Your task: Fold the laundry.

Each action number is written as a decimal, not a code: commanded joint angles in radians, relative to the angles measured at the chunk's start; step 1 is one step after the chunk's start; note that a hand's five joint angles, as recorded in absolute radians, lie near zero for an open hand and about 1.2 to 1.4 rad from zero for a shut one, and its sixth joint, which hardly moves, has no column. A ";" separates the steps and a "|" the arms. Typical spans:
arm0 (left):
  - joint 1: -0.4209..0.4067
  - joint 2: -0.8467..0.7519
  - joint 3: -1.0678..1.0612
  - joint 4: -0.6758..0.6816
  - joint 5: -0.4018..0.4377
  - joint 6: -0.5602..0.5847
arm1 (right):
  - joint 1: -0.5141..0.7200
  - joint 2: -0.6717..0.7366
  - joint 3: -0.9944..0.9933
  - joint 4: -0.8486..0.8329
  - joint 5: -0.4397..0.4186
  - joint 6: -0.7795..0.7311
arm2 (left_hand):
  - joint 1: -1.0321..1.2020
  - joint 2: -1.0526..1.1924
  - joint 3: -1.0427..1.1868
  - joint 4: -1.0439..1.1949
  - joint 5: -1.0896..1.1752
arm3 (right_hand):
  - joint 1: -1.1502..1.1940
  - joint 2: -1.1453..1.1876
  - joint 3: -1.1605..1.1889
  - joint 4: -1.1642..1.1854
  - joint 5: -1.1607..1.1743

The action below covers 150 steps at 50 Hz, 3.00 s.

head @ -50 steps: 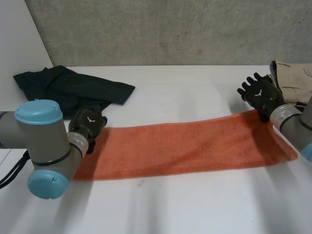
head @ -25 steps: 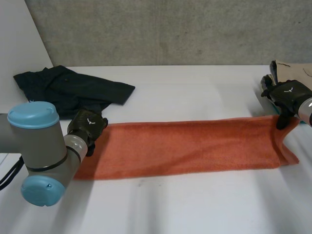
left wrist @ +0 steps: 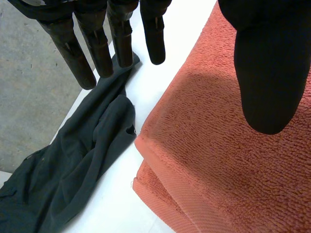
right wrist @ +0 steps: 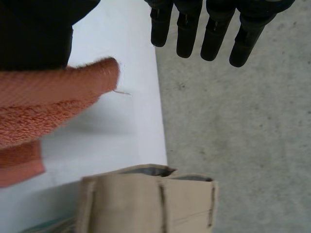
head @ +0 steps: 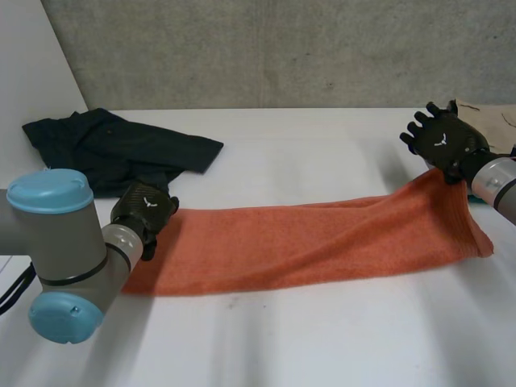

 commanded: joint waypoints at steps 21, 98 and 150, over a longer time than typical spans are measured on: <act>-0.002 0.029 -0.015 0.002 0.011 -0.002 | -0.029 0.004 0.020 -0.219 -0.035 0.131 | 0.007 0.022 0.021 0.034 0.040 | -0.026 -0.029 -0.023 -0.021 0.011; -0.010 0.115 0.023 0.008 0.028 -0.075 | 0.149 0.013 -0.086 0.274 0.577 0.430 | 0.004 0.020 0.018 0.031 0.037 | -0.139 -0.142 -0.136 -0.134 -0.102; -0.074 -0.268 0.410 -0.093 0.411 -0.497 | 0.391 -0.854 0.146 0.239 0.115 0.616 | 0.050 0.066 0.064 0.077 0.083 | 1.082 1.079 1.086 1.087 1.120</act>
